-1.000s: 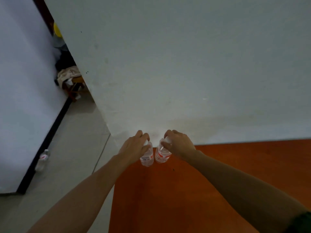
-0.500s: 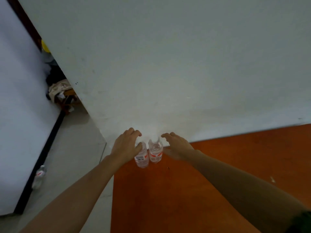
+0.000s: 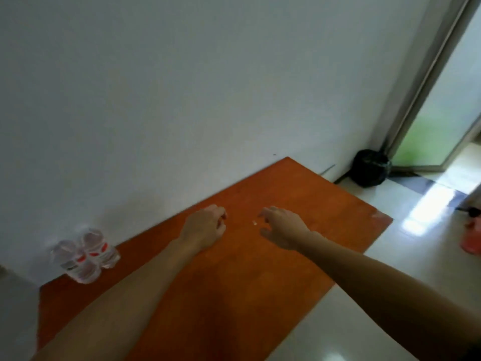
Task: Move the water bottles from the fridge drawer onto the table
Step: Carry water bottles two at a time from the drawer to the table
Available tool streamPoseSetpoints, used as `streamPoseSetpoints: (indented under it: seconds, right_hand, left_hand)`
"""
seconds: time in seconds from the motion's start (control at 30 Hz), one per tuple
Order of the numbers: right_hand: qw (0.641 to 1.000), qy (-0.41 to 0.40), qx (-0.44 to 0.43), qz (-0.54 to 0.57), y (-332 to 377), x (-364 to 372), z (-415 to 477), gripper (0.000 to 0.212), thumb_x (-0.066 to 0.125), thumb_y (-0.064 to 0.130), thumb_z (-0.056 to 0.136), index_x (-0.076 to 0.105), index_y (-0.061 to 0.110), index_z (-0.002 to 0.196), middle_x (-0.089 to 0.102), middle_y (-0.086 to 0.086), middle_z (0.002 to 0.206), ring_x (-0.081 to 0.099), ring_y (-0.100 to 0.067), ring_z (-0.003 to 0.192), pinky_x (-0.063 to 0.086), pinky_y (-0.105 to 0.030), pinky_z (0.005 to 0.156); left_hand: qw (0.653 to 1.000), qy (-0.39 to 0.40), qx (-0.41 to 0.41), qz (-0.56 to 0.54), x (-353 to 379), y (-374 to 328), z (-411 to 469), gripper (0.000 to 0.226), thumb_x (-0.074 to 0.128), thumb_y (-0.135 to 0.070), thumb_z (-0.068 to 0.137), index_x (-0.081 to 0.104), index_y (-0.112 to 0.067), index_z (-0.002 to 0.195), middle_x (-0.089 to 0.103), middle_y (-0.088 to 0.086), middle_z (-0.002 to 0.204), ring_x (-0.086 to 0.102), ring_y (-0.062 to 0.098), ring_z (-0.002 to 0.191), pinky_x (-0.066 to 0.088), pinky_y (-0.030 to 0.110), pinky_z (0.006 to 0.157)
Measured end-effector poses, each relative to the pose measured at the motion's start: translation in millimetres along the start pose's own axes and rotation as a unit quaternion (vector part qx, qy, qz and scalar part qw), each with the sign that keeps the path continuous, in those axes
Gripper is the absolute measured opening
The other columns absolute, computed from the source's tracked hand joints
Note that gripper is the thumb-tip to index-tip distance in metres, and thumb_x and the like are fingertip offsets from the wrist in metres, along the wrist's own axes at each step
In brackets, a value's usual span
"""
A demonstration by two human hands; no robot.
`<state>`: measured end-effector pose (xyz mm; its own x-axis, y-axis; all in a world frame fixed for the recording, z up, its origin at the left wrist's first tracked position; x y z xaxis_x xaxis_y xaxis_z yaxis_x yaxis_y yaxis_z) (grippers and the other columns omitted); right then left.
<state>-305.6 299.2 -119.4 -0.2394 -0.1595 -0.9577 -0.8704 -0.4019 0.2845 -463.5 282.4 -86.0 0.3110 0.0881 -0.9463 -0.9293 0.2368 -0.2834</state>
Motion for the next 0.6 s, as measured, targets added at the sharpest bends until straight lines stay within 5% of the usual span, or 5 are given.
streamPoseSetpoints:
  seconds: [0.37,0.6]
  right_hand:
    - [0.965,-0.102,0.24,-0.01,-285.3,-93.3,-204.8,0.042,0.056,0.041,0.092,0.051,0.025,0.131,0.059,0.001,0.124,0.06,-0.018,0.105,0.051,-0.031,0.086]
    - [0.915,-0.112,0.386,-0.015,-467.5,-138.4,-314.2,0.045,0.053,0.04,0.092,0.048,0.027,0.134,0.057,0.001,0.128,0.058,-0.024,0.111,0.047,-0.035,0.087]
  left_hand:
    - [0.968,0.076,0.239,-0.016,112.0,-345.5,86.4,0.013,0.053,-0.022,0.092,0.062,-0.019,0.1,0.06,-0.004,0.091,0.058,0.01,0.075,0.055,0.029,0.071]
    - [0.931,0.101,0.349,-0.025,187.5,-532.7,162.9,0.018,0.052,-0.028,0.09,0.061,-0.021,0.104,0.061,-0.003,0.099,0.06,0.016,0.083,0.054,0.037,0.076]
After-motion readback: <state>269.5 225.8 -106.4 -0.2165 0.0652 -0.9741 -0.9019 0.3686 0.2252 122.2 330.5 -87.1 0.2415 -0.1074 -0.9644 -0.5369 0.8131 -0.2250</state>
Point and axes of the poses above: each hand's wrist, its own z-axis towards the middle knuckle, its own x-axis out of the palm, y = z × x, the point moved 10 cm from there along z, towards the middle knuckle
